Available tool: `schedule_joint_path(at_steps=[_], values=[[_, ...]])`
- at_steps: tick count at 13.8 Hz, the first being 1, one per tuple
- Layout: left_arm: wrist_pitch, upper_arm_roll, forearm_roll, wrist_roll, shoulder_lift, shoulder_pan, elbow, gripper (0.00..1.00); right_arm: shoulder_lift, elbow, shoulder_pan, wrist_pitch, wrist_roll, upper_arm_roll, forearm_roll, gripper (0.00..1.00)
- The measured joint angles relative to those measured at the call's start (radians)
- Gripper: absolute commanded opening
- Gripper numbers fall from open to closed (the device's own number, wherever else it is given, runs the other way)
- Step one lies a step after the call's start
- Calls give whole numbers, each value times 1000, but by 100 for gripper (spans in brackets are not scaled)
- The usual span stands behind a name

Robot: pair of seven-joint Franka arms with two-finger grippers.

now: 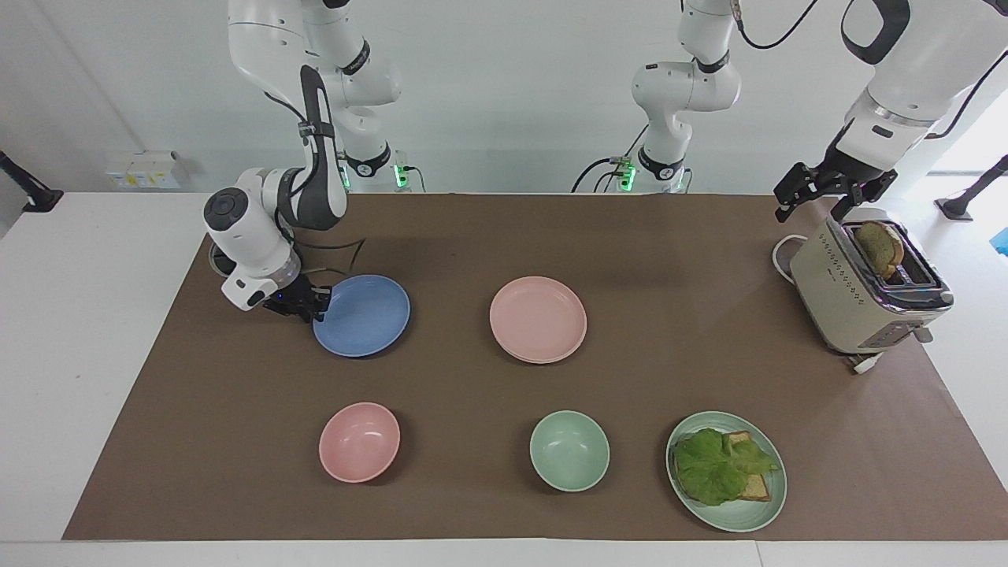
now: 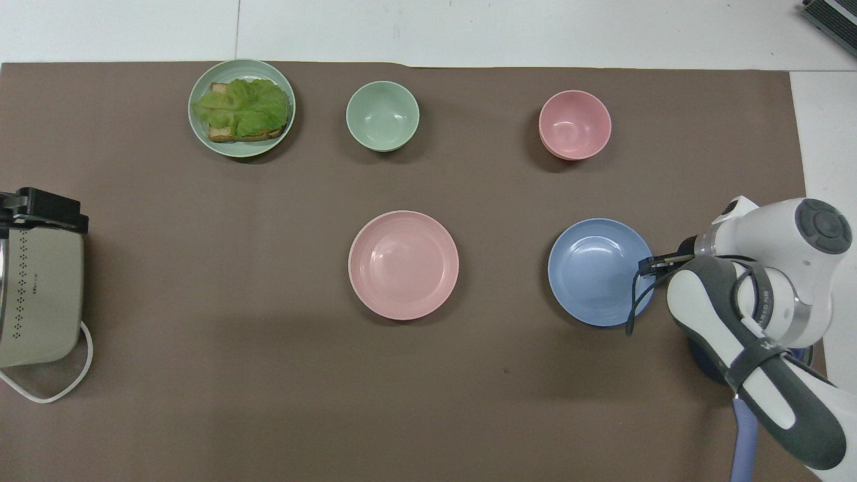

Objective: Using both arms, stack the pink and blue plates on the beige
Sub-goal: 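Grasp the blue plate rim with the right gripper, then carry the blue plate onto the pink plate with the right gripper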

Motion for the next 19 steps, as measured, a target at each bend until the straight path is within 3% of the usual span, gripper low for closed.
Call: schedule_joint_path(at_steps=[8, 11, 14, 19], values=[[7, -2, 0, -1, -1, 0, 0, 100, -62, 269, 3, -331, 0, 7, 7, 0], [7, 5, 0, -1, -1, 0, 0, 100, -65, 344, 7, -373, 7, 55, 14, 0], [7, 6, 0, -1, -1, 0, 0, 100, -63, 357, 29, -381, 144, 140, 31, 0], [7, 6, 0, -1, -1, 0, 0, 100, -42, 357, 194, -337, 457, 164, 37, 0]])
